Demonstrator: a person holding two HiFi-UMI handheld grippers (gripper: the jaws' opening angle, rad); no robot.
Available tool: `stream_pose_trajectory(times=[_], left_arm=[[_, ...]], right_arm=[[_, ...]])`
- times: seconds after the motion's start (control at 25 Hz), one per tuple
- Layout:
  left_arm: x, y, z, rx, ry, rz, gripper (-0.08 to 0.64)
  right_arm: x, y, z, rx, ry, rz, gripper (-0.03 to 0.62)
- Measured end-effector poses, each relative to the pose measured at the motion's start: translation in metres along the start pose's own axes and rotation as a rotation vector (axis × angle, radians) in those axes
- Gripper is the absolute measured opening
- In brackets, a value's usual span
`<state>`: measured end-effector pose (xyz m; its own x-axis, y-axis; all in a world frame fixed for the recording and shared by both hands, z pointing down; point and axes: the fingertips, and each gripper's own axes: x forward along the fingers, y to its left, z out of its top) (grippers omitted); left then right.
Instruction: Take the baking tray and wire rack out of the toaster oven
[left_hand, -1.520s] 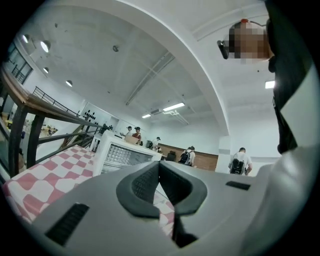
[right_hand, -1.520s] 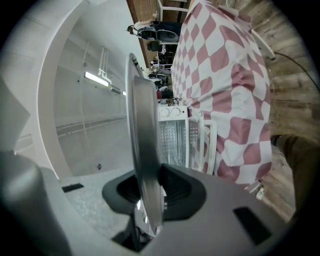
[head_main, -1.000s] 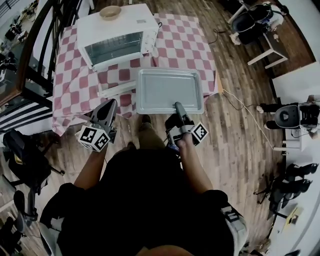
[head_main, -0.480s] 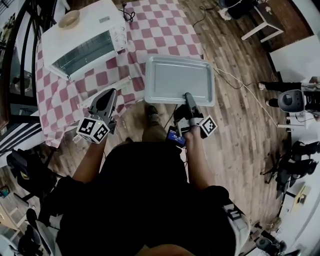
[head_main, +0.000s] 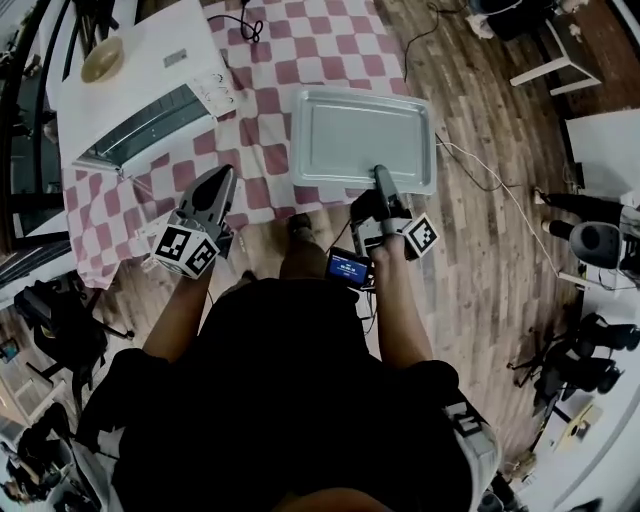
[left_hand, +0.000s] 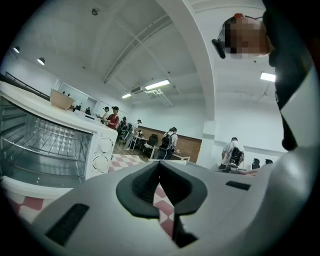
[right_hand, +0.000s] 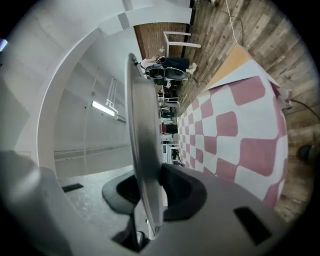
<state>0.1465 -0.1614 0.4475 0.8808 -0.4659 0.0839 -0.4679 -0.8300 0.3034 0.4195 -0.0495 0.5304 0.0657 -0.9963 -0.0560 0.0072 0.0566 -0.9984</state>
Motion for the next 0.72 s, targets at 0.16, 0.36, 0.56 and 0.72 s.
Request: stream_pose_trajectory(times=[0.16, 0.36, 0.56, 0.72], left_arm=[[0.031, 0.006, 0.006, 0.003, 0.000, 0.050, -0.009], [0.049, 0.020, 0.006, -0.009, -0.001, 0.124, -0.009], [0.054, 0.036, 0.003, -0.040, 0.015, 0.222, -0.009], [0.064, 0.048, -0.005, -0.047, 0.022, 0.249, -0.009]], right_arm=[[0.043, -0.009, 0.027, 0.006, 0.057, -0.015, 0.078], [0.091, -0.026, 0.045, 0.020, 0.122, -0.038, 0.078], [0.140, -0.046, 0.052, 0.038, 0.183, -0.063, 0.078], [0.174, -0.067, 0.061, 0.047, 0.188, -0.082, 0.078]])
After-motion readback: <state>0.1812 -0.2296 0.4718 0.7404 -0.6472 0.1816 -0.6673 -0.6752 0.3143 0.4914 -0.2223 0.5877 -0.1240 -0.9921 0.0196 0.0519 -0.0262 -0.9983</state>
